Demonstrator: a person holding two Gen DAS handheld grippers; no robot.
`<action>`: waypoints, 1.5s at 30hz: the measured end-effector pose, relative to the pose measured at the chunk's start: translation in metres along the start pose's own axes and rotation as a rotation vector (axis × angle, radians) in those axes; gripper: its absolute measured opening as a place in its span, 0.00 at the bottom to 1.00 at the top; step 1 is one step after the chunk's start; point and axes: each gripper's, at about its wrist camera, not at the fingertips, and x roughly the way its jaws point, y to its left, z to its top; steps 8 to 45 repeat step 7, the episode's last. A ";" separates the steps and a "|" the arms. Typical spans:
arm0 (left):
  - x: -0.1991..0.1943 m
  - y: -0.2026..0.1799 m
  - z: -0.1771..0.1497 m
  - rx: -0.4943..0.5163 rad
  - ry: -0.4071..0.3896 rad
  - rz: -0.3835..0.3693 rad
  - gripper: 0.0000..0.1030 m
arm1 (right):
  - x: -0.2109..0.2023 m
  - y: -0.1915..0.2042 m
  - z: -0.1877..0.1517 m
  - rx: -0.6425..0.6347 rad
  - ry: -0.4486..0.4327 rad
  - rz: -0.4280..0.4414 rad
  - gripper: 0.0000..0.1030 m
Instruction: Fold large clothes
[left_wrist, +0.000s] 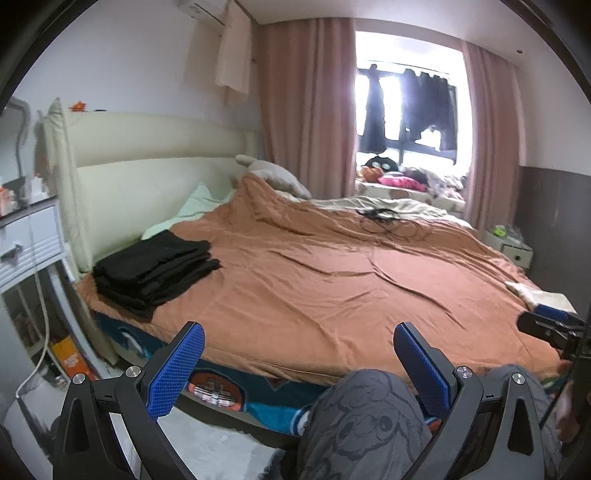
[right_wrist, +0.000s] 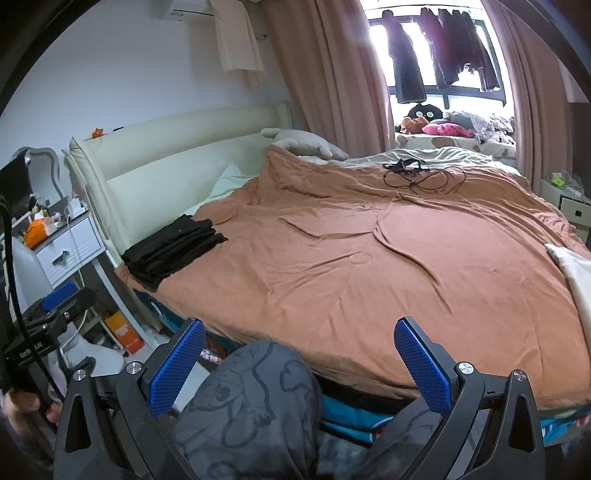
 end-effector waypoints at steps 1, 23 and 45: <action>-0.001 0.002 0.000 -0.007 -0.005 0.001 1.00 | -0.001 0.000 0.000 0.002 0.001 -0.001 1.00; -0.011 0.010 0.001 -0.014 -0.032 -0.004 1.00 | -0.006 0.004 0.001 0.010 0.011 0.012 1.00; -0.011 0.010 0.001 -0.014 -0.032 -0.004 1.00 | -0.006 0.004 0.001 0.010 0.011 0.012 1.00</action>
